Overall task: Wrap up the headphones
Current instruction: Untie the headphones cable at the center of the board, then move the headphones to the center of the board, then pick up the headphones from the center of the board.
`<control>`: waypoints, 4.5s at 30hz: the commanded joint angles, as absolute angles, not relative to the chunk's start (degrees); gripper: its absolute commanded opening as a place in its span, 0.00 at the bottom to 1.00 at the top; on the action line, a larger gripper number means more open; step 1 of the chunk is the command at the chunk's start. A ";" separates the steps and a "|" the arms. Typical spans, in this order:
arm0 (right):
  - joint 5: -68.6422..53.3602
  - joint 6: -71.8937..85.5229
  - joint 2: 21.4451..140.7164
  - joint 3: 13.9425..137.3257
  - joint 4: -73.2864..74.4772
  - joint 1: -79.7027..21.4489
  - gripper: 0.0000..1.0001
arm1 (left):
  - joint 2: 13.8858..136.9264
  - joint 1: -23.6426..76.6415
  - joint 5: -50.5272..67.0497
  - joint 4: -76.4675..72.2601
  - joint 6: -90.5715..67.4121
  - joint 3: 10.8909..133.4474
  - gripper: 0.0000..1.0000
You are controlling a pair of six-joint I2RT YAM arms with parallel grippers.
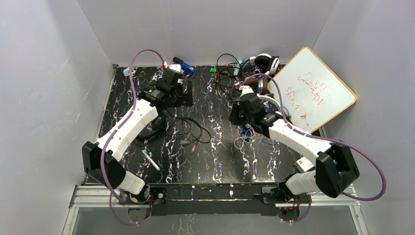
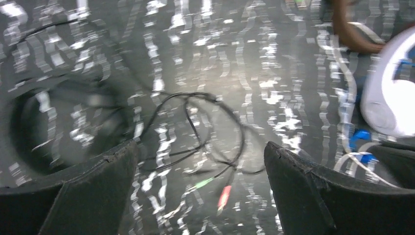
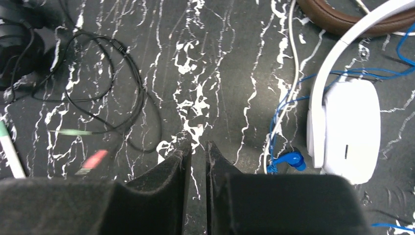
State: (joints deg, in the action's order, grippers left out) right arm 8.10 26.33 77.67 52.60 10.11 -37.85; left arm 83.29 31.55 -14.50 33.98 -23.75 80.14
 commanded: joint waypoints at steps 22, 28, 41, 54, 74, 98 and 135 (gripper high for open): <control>-3.36 21.55 69.58 48.26 2.33 -37.76 0.26 | 72.58 -10.55 -9.15 29.18 -50.18 49.62 0.90; -2.99 20.93 66.02 46.35 1.86 -37.67 0.26 | 77.03 -10.55 -7.31 22.87 -52.28 45.91 0.69; -2.87 21.17 64.16 45.97 2.52 -37.64 0.25 | 84.17 -10.55 -14.72 23.84 -50.52 47.32 0.29; -4.25 23.10 67.76 46.13 -1.33 -37.66 0.25 | 71.08 15.24 -8.58 17.01 -70.96 35.71 0.15; -5.10 24.52 67.09 45.78 -1.00 -37.69 0.25 | 83.17 25.94 -13.52 31.65 -19.83 59.75 0.85; -4.18 23.02 60.08 44.29 -0.09 -37.66 0.26 | 100.34 23.99 -10.22 28.15 -18.42 58.15 0.09; -30.32 26.20 61.00 39.48 -27.31 -37.75 0.94 | 61.71 23.99 -0.69 37.57 -27.66 82.91 0.00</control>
State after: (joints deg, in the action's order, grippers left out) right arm -24.75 20.71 55.77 38.46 -17.61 -37.89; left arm 62.57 24.05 -10.39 39.75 -22.13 77.47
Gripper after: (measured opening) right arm 0.958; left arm 0.097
